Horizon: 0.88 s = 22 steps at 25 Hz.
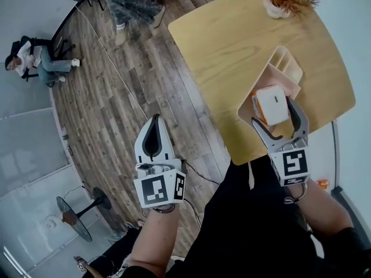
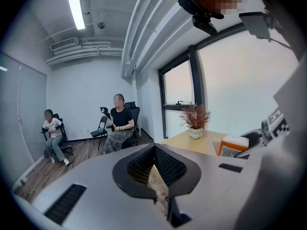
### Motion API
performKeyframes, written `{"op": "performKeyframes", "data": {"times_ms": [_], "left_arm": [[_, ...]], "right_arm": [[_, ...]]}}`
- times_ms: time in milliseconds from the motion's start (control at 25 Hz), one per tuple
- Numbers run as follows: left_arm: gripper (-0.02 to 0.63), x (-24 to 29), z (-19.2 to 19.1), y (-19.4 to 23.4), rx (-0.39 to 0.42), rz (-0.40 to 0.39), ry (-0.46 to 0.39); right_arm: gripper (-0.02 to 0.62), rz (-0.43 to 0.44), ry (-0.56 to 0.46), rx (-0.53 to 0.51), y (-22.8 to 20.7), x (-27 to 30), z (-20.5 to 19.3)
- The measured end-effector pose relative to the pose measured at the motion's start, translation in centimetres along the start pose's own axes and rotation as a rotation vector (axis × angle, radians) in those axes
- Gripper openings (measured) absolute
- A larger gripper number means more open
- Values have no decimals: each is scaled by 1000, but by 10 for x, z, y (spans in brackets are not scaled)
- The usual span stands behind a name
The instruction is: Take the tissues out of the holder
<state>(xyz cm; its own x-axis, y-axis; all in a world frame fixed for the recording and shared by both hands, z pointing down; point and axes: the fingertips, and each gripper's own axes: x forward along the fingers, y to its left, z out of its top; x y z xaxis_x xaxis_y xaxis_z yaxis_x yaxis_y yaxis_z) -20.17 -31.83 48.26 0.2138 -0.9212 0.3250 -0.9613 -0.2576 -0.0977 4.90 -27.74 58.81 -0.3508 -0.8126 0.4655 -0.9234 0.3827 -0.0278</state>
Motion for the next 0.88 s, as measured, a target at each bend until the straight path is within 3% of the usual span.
{"op": "performKeyframes", "data": {"times_ms": [280,440,880], "left_arm": [[5,0,-10,4,-2,11,19],[5,-2,-10,6,-6,18,17],[5,-12,7,12,-16,47,-19]], "right_arm": [[436,-2,61,19,-11,11,-16],[331,4,62,7,-13,11,-18],[293,47,75,-25,-11,8,-11]]}}
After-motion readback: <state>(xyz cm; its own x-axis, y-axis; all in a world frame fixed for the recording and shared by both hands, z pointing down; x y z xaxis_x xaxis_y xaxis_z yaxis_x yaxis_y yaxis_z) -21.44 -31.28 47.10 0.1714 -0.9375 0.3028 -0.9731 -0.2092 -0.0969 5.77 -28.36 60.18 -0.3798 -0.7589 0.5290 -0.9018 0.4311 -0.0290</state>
